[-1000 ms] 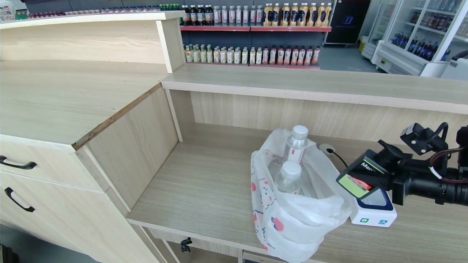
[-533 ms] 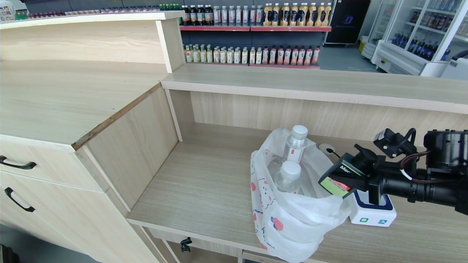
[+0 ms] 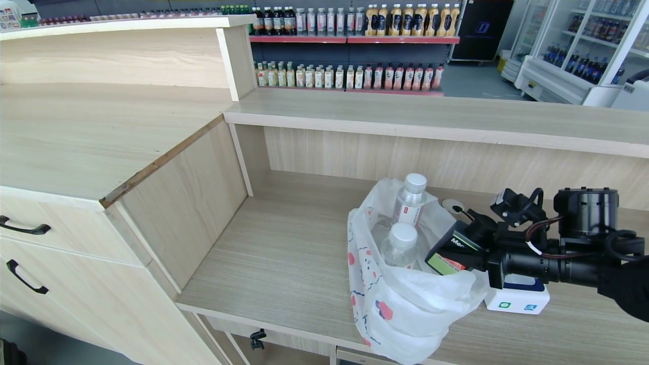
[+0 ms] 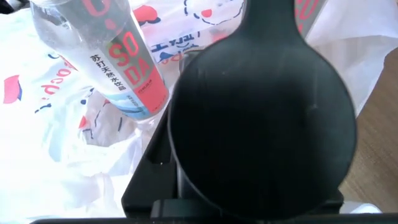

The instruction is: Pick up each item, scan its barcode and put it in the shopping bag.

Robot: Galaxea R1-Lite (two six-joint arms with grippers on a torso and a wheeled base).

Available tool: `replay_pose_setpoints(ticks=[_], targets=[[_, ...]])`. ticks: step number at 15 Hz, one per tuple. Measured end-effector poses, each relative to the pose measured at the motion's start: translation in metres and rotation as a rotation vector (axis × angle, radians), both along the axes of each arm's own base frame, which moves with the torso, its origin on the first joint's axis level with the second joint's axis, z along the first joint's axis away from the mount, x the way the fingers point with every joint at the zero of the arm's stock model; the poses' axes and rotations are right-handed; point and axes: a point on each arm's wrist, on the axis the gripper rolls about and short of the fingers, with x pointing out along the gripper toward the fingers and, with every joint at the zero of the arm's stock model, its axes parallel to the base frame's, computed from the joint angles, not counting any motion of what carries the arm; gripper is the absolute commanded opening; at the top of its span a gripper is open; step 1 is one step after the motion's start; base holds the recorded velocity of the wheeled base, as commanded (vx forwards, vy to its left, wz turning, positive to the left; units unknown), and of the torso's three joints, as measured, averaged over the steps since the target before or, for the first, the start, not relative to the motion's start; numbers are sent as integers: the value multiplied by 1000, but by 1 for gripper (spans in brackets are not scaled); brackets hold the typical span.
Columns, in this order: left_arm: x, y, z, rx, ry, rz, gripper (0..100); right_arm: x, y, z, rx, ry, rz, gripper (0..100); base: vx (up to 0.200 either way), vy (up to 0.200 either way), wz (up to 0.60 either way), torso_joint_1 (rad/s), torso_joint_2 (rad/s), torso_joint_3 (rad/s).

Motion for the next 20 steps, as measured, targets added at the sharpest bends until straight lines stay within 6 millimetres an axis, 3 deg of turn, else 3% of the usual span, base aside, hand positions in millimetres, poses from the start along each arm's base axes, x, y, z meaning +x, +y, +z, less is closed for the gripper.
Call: replay_pose_setpoints(ticks=[20], targets=[[0, 0, 0, 0, 0, 0, 100, -3, -14, -16, -144, -117, 33, 0, 0, 0, 0, 0, 0, 0]])
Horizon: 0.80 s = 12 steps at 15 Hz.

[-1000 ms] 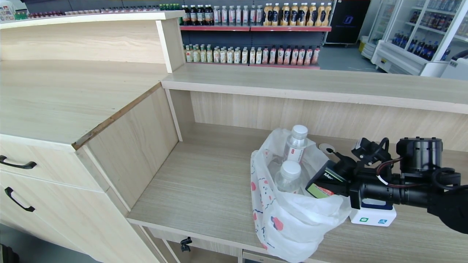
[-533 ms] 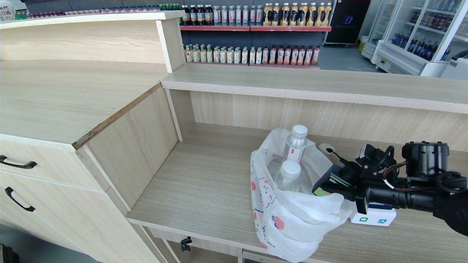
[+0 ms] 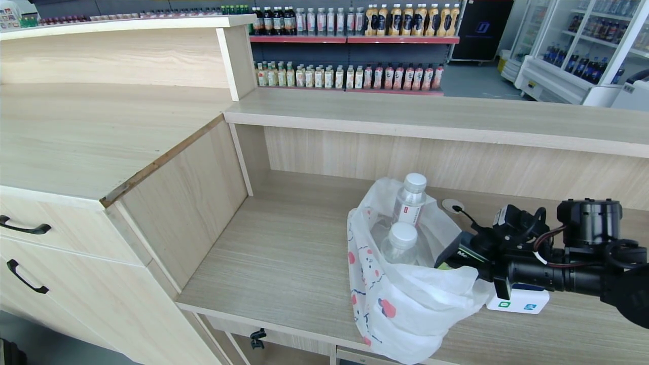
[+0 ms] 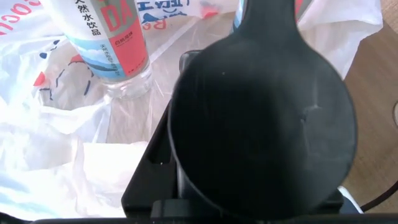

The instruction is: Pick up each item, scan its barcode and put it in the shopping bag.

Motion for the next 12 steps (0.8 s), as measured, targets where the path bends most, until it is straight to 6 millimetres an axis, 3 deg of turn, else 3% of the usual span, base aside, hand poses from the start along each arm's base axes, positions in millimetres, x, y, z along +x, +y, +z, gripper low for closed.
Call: replay_pose_setpoints(ticks=[12], targets=[[0, 0, 0, 0, 0, 0, 100, 11, 2, -5, 3, 7, 2, 0, 0, 0, 0, 0, 0, 0]])
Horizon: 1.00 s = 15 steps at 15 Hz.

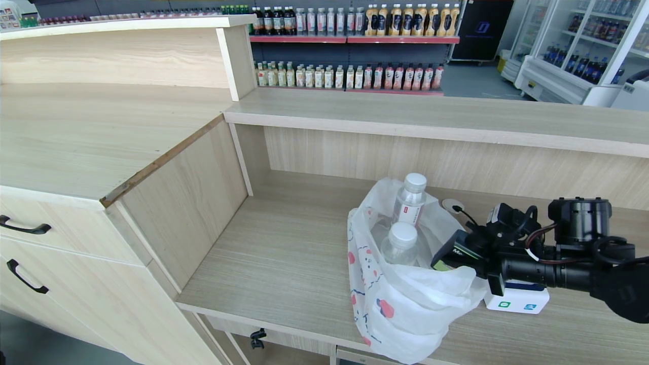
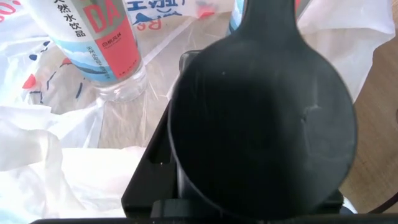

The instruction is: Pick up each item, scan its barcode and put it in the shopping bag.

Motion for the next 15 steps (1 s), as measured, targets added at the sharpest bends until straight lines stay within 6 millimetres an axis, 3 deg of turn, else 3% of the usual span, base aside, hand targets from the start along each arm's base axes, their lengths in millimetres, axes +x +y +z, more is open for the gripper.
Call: replay_pose_setpoints(ticks=[8, 9, 15], targets=[[0, 0, 0, 0, 0, 0, 100, 6, 1, -5, 0, -5, 2, 0, 0, 0, 0, 0, 0, 0], [0, 0, 0, 0, 0, 0, 100, 5, 1, -5, 0, -4, 1, 100, 0, 0, 0, 0, 0, 0], [0, 0, 0, 0, 0, 0, 100, 4, 1, -5, 2, 2, 1, 100, 0, 0, 0, 0, 0, 0]])
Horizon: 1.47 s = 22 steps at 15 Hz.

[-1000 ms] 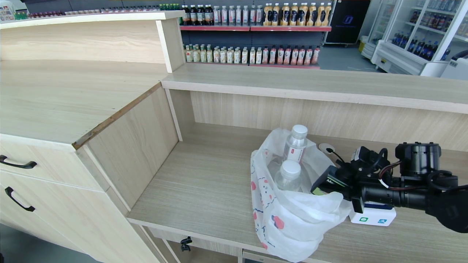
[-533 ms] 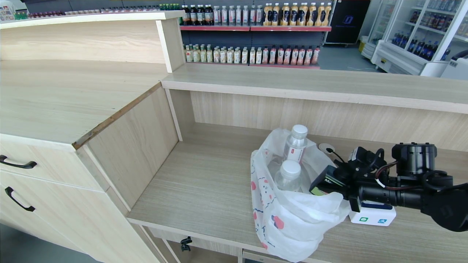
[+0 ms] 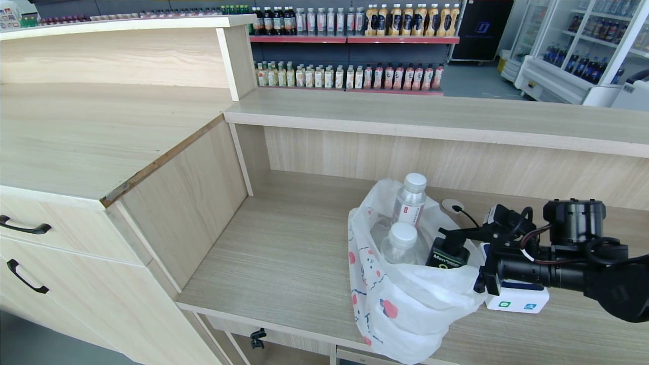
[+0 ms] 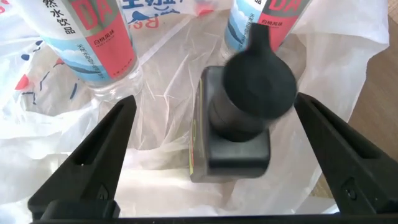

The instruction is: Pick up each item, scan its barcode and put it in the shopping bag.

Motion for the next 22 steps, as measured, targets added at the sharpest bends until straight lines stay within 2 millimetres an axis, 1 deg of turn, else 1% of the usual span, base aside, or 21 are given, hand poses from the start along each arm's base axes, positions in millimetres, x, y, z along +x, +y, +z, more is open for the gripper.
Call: replay_pose_setpoints(ticks=[4, 7, 10, 13, 14, 16, 18, 20, 22], targets=[[0, 0, 0, 0, 0, 0, 100, -2, 0, 2, 2, -5, -1, 100, 0, 0, 0, 0, 0, 0], [0, 0, 0, 0, 0, 0, 100, -4, 0, 11, 8, -34, 1, 100, 0, 0, 0, 0, 0, 0], [0, 0, 0, 0, 0, 0, 100, -13, -3, 36, 34, -98, -19, 100, 0, 0, 0, 0, 0, 0], [0, 0, 0, 0, 0, 0, 100, -27, -18, 68, 58, -195, -83, 100, 0, 0, 0, 0, 0, 0], [0, 0, 0, 0, 0, 0, 100, -32, -26, 78, 55, -235, -119, 100, 0, 0, 0, 0, 0, 0], [0, 0, 0, 0, 0, 0, 100, -48, -50, 98, 35, -318, -243, 100, 0, 0, 0, 0, 0, 0], [0, 0, 0, 0, 0, 0, 100, -68, -74, 114, 7, -393, -376, 100, 0, 0, -600, -5, 2, 5], [0, 0, 0, 0, 0, 0, 100, -84, -86, 136, -20, -471, -525, 100, 0, 0, -600, 0, 2, 0], [0, 0, 0, 0, 0, 1, 100, -96, -89, 152, 9, -445, -716, 100, 0, 0, -600, 5, 2, 0]])
